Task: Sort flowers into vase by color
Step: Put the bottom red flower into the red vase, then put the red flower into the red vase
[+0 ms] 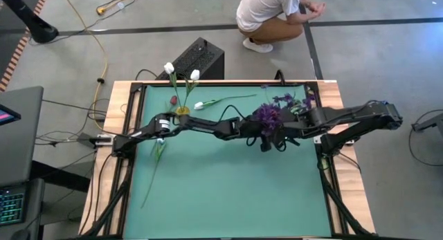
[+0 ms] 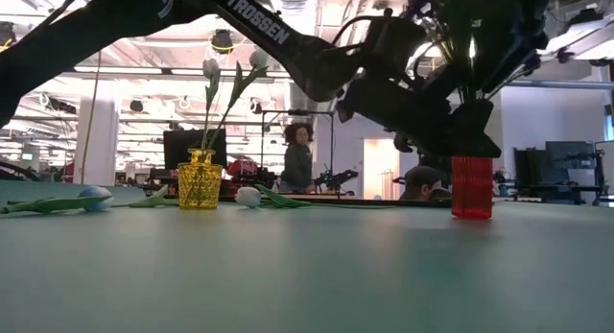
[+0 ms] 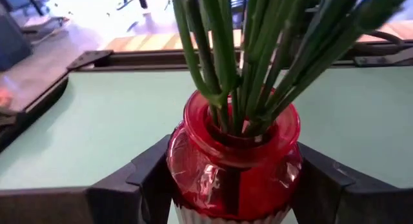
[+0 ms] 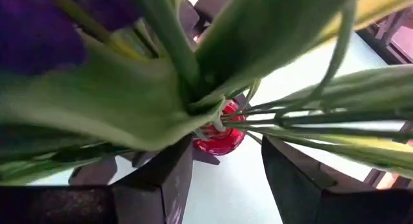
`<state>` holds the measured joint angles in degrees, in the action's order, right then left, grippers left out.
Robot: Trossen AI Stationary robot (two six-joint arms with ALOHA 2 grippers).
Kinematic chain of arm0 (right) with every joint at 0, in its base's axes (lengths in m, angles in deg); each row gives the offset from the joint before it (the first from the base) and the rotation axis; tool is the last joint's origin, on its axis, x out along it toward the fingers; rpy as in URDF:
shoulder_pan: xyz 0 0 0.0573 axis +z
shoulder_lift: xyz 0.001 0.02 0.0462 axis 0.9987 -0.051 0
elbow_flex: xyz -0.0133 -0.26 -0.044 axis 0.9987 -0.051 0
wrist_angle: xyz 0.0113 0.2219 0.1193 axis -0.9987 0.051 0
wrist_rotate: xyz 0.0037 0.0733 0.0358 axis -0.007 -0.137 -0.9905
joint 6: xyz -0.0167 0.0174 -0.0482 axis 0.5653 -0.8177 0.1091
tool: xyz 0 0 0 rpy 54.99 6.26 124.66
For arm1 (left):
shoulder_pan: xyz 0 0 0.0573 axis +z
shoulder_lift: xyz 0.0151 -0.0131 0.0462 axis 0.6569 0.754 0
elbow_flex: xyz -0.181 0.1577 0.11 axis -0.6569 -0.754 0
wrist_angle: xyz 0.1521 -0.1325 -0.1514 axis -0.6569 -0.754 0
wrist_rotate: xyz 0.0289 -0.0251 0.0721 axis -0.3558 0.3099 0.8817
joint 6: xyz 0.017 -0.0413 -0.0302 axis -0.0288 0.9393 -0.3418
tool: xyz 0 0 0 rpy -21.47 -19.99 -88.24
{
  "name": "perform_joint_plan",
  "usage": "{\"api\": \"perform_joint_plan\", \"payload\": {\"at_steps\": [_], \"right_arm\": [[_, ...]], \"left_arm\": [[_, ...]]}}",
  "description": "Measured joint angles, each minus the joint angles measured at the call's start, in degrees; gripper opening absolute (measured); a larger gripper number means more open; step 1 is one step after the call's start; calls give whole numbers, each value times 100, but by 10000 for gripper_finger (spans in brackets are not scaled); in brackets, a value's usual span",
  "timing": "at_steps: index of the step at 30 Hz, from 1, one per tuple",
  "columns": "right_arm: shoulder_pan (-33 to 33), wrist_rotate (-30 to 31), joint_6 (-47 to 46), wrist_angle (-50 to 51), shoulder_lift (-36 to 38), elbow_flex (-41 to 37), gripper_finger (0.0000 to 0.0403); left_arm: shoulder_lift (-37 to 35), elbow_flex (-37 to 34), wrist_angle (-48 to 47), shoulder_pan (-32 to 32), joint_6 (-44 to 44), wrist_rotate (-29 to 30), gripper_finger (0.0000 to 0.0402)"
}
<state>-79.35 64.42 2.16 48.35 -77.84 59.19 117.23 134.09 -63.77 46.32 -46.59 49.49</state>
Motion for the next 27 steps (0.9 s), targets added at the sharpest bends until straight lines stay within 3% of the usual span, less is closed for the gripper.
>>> {"api": "perform_joint_plan", "payload": {"at_steps": [8, 20, 27], "right_arm": [[0, -552, 298, 727, 2, 375, 215], [4, -1127, -73, 1800, 4, 736, 215], [35, -1033, -4, 1926, 51, 1367, 214]], "left_arm": [[-142, 2, -396, -2, 21, -565, 218], [-163, 0, -415, -4, -6, -579, 218], [-165, 0, -430, 24, -4, -577, 218]]}}
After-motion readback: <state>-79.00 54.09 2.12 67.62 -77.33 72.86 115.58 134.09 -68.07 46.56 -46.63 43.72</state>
